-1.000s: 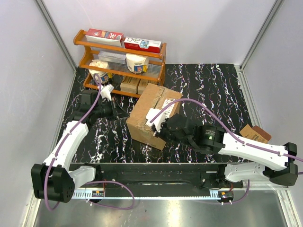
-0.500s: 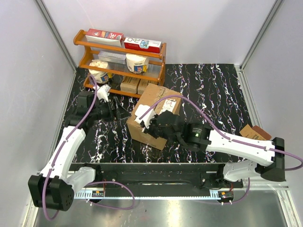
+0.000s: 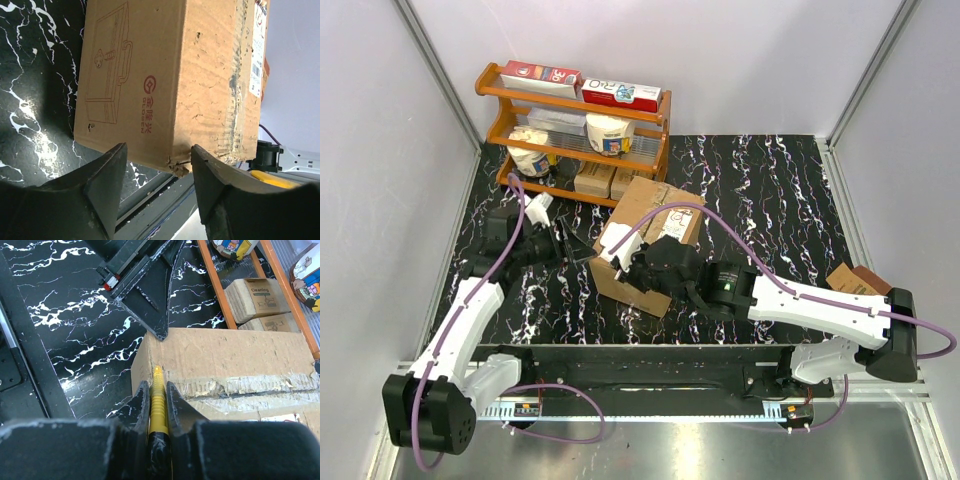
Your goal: Unpack the express box
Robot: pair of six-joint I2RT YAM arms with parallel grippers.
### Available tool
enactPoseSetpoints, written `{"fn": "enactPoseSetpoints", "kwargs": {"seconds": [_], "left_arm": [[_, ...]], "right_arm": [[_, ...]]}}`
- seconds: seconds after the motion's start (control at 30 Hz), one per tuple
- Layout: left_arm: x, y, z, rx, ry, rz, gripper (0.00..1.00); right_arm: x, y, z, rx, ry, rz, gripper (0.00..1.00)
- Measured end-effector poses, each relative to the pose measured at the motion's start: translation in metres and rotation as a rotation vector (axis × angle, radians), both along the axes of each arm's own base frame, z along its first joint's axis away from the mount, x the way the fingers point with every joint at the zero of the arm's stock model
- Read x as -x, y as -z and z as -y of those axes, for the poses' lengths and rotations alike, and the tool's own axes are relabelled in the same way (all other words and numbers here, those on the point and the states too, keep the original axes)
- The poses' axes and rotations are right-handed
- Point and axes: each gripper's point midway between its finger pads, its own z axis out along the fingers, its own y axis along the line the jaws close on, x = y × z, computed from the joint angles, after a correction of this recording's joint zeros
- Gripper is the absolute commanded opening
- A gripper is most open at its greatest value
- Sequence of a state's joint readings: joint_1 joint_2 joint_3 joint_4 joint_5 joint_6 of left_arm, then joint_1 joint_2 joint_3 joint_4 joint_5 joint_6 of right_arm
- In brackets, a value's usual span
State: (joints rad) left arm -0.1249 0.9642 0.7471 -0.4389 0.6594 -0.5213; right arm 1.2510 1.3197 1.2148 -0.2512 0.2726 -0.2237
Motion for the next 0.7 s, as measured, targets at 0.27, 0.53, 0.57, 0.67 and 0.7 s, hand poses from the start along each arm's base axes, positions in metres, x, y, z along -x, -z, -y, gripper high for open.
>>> {"fn": "enactPoseSetpoints", "kwargs": {"seconds": [0.27,0.53,0.57,0.67,0.7], "left_arm": [[-0.004,0.0,0.008,0.058,0.013,-0.021,0.55],[-0.003,0.004,0.013,0.085,0.048,-0.055,0.24],[-0.003,0.004,0.013,0.084,0.049,-0.053,0.21],[-0.004,0.003,0.012,0.074,0.055,-0.042,0.12],[-0.005,0.004,0.012,0.071,0.058,-0.041,0.1]], "right_arm": [[0.0,0.003,0.001,0.007,0.001,-0.003,0.0],[0.0,0.003,0.001,0.007,0.002,-0.002,0.0],[0.0,0.003,0.001,0.007,0.004,-0.001,0.0],[-0.001,0.003,0.001,0.008,0.006,0.0,0.0],[-0.001,0.003,0.001,0.008,0.006,0.0,0.0]]}}
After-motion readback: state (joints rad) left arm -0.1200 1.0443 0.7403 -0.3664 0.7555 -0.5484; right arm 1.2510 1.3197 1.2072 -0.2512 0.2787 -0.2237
